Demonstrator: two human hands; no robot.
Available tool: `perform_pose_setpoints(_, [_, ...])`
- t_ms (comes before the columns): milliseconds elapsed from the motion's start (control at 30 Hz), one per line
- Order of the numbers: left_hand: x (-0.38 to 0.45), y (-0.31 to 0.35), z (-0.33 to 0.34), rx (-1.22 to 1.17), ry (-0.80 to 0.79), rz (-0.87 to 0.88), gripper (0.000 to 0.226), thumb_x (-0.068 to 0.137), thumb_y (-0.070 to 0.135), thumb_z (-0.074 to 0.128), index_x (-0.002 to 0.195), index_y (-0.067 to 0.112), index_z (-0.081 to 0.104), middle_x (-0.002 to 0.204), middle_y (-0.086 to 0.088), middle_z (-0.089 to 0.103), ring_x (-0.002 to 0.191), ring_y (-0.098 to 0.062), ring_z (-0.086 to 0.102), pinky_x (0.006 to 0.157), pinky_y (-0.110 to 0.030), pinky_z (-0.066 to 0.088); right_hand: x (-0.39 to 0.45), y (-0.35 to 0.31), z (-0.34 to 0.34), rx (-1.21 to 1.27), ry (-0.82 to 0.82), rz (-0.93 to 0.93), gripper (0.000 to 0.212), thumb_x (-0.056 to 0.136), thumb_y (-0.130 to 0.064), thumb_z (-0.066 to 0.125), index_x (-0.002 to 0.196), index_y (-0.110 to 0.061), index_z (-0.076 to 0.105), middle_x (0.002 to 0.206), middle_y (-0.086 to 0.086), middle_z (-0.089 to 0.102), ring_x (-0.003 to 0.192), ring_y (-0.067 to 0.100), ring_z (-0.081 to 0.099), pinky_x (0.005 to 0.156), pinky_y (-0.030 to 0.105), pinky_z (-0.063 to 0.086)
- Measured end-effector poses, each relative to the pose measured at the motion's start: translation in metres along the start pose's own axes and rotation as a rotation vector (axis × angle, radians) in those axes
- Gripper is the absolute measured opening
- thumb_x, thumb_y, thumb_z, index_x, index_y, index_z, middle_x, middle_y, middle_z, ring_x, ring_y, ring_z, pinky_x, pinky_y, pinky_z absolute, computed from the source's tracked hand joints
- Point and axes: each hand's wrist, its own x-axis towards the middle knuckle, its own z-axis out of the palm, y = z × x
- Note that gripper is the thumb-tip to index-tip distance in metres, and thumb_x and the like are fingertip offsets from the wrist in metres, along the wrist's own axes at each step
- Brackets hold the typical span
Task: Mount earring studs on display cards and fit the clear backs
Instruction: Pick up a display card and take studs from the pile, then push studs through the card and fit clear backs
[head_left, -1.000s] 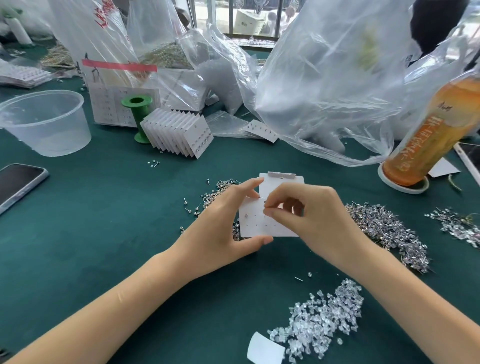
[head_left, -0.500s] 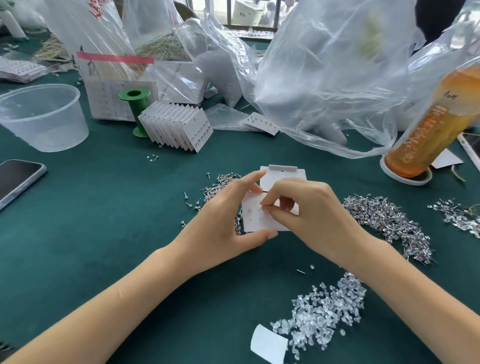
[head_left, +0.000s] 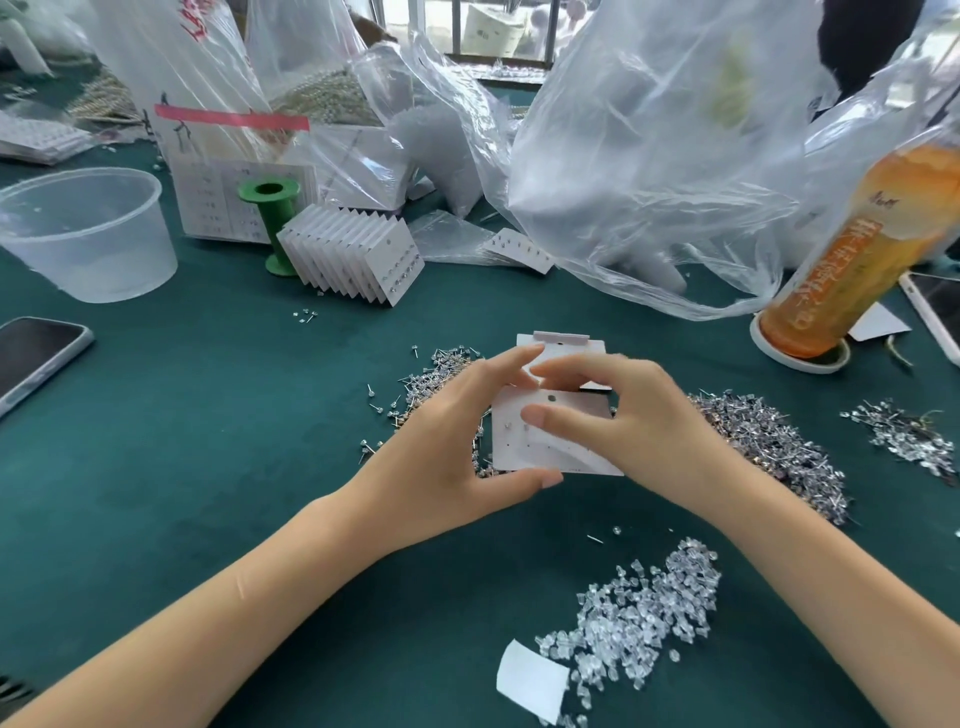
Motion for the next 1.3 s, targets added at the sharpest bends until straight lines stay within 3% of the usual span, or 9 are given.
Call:
perform_pose_setpoints(200, [0.0,0.008,0.0,0.043,-0.003,0.066,0.082,0.074,0.034,0.078,0.141,0.022,0.033,0.123,0.007,0.054,0.118,0.001,0.046,0.1,-0.01,0.031,0.0,0.001,0.004,0.107,-0.041,0.08,0.034,0.066,-0.051,0.075,0.094,-0.032,0.072,0.082,-0.018,0.069,0.081,-0.001,0.062,0.073,0.02,0.047])
perform_pose_setpoints(333, [0.003,0.015,0.0,0.093,-0.005,0.123,0.08,0.075,0.033,0.078,0.14,0.021,0.034,0.125,0.003,0.053,0.116,-0.005,0.048,0.099,-0.012,0.034,-0.001,0.002,0.001,0.079,-0.047,0.046,0.034,0.069,-0.05,0.077,0.081,-0.019,0.069,0.075,0.008,0.062,0.063,0.013,0.052,0.062,0.035,0.041])
perform_pose_setpoints(467, [0.012,0.028,0.005,0.172,-0.011,0.249,0.075,0.079,0.038,0.072,0.14,0.019,0.033,0.131,0.0,0.05,0.119,-0.011,0.048,0.101,-0.019,0.037,-0.012,0.0,-0.015,0.04,-0.011,0.014,0.035,0.068,-0.05,0.074,0.086,-0.021,0.068,0.081,0.005,0.067,0.076,0.023,0.059,0.07,0.045,0.049])
perform_pose_setpoints(567, [0.026,0.035,0.011,0.21,-0.023,0.27,0.083,0.078,0.045,0.07,0.144,0.016,0.029,0.143,0.0,0.04,0.13,-0.009,0.038,0.108,-0.014,0.026,-0.025,0.005,-0.036,0.025,0.128,-0.004,0.034,0.069,-0.048,0.075,0.075,-0.017,0.062,0.066,-0.003,0.059,0.059,0.012,0.05,0.057,0.034,0.041])
perform_pose_setpoints(633, [0.037,0.036,0.014,0.189,-0.043,0.151,0.085,0.076,0.05,0.068,0.145,0.02,0.028,0.141,0.005,0.04,0.128,-0.005,0.038,0.108,-0.013,0.026,-0.04,0.014,-0.053,-0.038,0.266,0.005,0.041,0.065,-0.055,0.073,0.068,-0.018,0.056,0.062,-0.003,0.052,0.054,0.005,0.042,0.053,0.024,0.032])
perform_pose_setpoints(733, [0.042,0.032,0.02,0.097,-0.123,0.0,0.048,0.08,0.036,0.071,0.123,0.021,0.057,0.111,0.011,0.058,0.099,0.002,0.053,0.093,-0.02,0.041,-0.071,0.031,-0.066,-0.155,0.43,-0.009,0.042,0.064,-0.065,0.069,0.064,-0.026,0.052,0.063,-0.011,0.052,0.065,0.006,0.047,0.058,0.014,0.033])
perform_pose_setpoints(800, [0.038,0.032,0.026,0.038,-0.25,0.017,0.018,0.083,0.026,0.071,0.101,0.022,0.069,0.089,0.015,0.062,0.081,-0.001,0.057,0.079,-0.018,0.045,-0.089,0.042,-0.065,-0.273,0.515,-0.098,0.04,0.07,-0.06,0.072,0.063,-0.027,0.051,0.066,-0.012,0.051,0.072,0.01,0.047,0.066,0.011,0.033])
perform_pose_setpoints(1000, [0.016,0.037,0.04,0.018,-0.474,0.048,0.009,0.087,0.023,0.067,0.094,0.021,0.072,0.093,0.011,0.062,0.08,-0.004,0.062,0.075,-0.015,0.048,-0.107,0.073,-0.047,-0.493,0.615,-0.43,0.043,0.079,-0.044,0.068,0.06,-0.006,0.058,0.063,-0.005,0.051,0.071,0.01,0.042,0.071,0.025,0.032])
perform_pose_setpoints(1300, [0.011,0.04,0.04,0.015,-0.482,0.101,0.012,0.085,0.025,0.068,0.095,0.03,0.075,0.09,0.016,0.057,0.073,-0.004,0.056,0.066,-0.01,0.038,-0.104,0.08,-0.038,-0.5,0.622,-0.461,0.041,0.08,-0.043,0.07,0.062,-0.008,0.058,0.062,-0.004,0.053,0.07,0.014,0.046,0.073,0.028,0.035])
